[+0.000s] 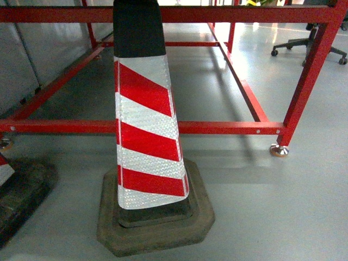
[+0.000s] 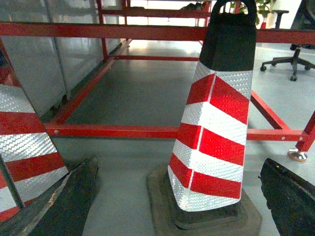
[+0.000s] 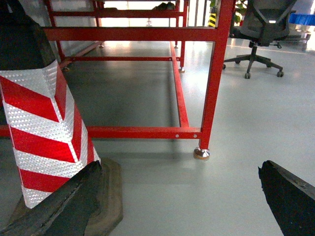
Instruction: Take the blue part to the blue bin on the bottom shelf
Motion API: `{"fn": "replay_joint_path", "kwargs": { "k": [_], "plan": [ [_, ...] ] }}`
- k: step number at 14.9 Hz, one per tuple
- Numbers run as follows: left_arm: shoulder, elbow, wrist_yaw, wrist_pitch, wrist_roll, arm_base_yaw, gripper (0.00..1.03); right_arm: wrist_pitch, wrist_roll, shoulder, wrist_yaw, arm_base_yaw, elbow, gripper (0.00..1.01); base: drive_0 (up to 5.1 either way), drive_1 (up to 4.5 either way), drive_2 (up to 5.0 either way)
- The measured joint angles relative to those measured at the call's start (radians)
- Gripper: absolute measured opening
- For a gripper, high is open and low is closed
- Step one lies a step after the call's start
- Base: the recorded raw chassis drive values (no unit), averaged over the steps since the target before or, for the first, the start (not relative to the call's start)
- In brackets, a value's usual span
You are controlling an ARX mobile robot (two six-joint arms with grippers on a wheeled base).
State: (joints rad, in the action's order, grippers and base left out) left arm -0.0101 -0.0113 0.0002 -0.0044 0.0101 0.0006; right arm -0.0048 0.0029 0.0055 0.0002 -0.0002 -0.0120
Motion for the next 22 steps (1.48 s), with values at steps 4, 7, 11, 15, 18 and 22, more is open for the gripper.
{"fn": "replay_joint_path", "kwargs": {
  "k": [4, 7, 11, 15, 18, 22],
  "plan": [
    [0.0, 0.0, 0.0, 0.0, 0.0, 0.0, 0.98, 0.0, 0.0, 0.0, 0.0, 0.0, 0.0, 0.98, 0.0, 0.0, 0.0],
    [0.0, 0.0, 0.0, 0.0, 0.0, 0.0, 0.98, 0.0, 0.0, 0.0, 0.0, 0.0, 0.0, 0.98, 0.0, 0.0, 0.0],
    [0.0, 0.0, 0.0, 0.0, 0.0, 0.0, 0.98, 0.0, 0.0, 0.0, 0.0, 0.0, 0.0, 0.98, 0.0, 0.0, 0.0],
    [0.0, 0.0, 0.0, -0.003, 0.0, 0.0, 0.98, -0.001, 0.0, 0.0, 0.0, 0.0, 0.0, 0.98, 0.0, 0.0, 0.0],
    [0.0, 0.0, 0.002, -0.001, -0.001, 0.0, 0.98, 0.0, 0.0, 0.0, 0.001, 0.0, 0.0, 0.98, 0.0, 0.0, 0.0],
    [0.0, 0.0, 0.001, -0.001, -0.001, 0.0, 0.98, 0.001, 0.001, 0.0, 0.001, 0.0, 0.0, 0.98, 0.0, 0.0, 0.0]
  ]
}}
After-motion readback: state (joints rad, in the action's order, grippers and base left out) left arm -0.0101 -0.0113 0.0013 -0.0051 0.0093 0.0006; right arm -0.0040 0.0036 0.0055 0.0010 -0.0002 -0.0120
